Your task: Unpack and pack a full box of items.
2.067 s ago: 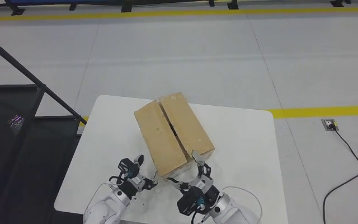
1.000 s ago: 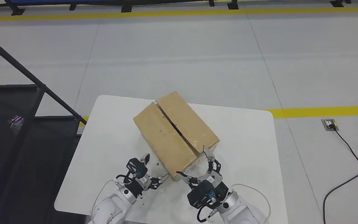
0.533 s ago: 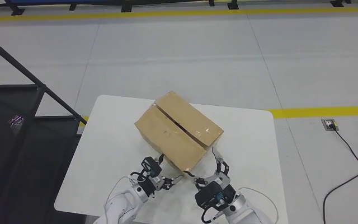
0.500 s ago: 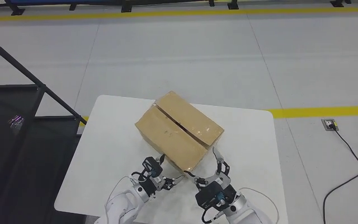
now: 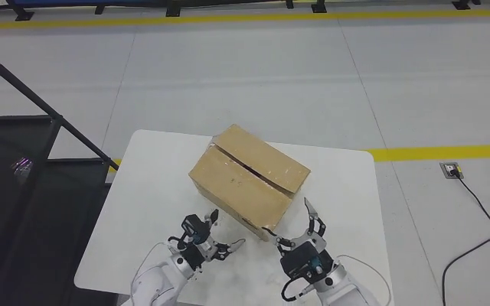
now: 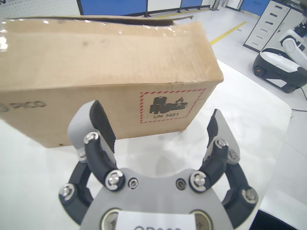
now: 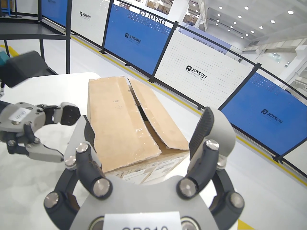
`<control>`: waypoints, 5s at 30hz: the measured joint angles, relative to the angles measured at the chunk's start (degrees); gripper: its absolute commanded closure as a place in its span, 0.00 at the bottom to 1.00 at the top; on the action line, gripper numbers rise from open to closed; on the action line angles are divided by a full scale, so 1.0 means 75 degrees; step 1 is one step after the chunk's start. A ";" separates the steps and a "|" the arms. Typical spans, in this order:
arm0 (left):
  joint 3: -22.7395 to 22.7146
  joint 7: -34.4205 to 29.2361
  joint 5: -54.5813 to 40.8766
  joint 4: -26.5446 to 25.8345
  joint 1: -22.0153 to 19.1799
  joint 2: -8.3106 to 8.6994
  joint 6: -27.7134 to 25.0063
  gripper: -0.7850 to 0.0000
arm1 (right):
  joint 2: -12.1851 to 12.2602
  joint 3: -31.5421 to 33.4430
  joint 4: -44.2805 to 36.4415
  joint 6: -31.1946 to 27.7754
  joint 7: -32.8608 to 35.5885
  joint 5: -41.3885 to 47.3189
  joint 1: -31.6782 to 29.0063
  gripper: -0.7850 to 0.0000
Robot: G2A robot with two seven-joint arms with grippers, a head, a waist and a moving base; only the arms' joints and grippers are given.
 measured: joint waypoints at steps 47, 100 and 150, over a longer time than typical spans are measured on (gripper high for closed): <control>0.0380 0.0008 -0.0819 0.6547 -0.5256 -0.0361 0.0130 0.00 | 0.0280 0.1713 0.0070 -0.3802 0.0463 0.5156 -0.0497 0.00; -0.0625 0.1657 -0.1041 0.3794 -0.2406 0.0362 -0.1746 0.00 | 0.0546 0.2096 0.3145 -0.4061 0.5976 1.2100 0.2323 0.00; -0.1225 0.0734 0.0247 0.2185 -0.1194 0.0854 -0.3459 0.00 | 0.2250 0.0021 0.1899 -0.4529 0.6568 1.4814 0.2303 0.00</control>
